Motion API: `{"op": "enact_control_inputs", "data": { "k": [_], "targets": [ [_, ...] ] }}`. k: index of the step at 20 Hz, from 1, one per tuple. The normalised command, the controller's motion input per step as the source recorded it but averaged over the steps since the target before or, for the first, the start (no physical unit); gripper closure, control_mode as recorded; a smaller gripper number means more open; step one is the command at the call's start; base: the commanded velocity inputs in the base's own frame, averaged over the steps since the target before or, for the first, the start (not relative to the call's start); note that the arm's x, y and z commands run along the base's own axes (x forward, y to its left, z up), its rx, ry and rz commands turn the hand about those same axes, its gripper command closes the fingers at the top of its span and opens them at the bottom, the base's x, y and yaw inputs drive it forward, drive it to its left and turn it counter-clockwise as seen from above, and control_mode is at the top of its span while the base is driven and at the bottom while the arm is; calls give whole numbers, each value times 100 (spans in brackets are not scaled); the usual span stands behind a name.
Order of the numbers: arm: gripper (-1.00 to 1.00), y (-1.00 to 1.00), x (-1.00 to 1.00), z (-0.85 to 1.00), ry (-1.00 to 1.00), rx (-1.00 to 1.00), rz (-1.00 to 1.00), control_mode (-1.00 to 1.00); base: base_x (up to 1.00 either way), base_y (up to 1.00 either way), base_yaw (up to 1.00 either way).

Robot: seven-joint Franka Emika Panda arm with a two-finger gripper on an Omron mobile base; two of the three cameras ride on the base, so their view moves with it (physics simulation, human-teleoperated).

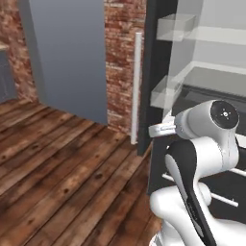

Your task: Place one onion and one chicken drumstick in each tupperware on the nearby counter, to pack two identical lunches.

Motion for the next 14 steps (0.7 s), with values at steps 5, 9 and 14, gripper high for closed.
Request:
{"op": "enact_control_inputs", "data": {
  "k": [5, 9, 14],
  "targets": [
    [-100, 0, 0, 0, 0, 0, 0, 100, -1, -5, -48],
    [-100, 0, 0, 0, 0, 0, 0, 100, -9, 31, -33],
    [-100, 0, 0, 0, 0, 0, 0, 100, -25, 27, -31]
  ]
}}
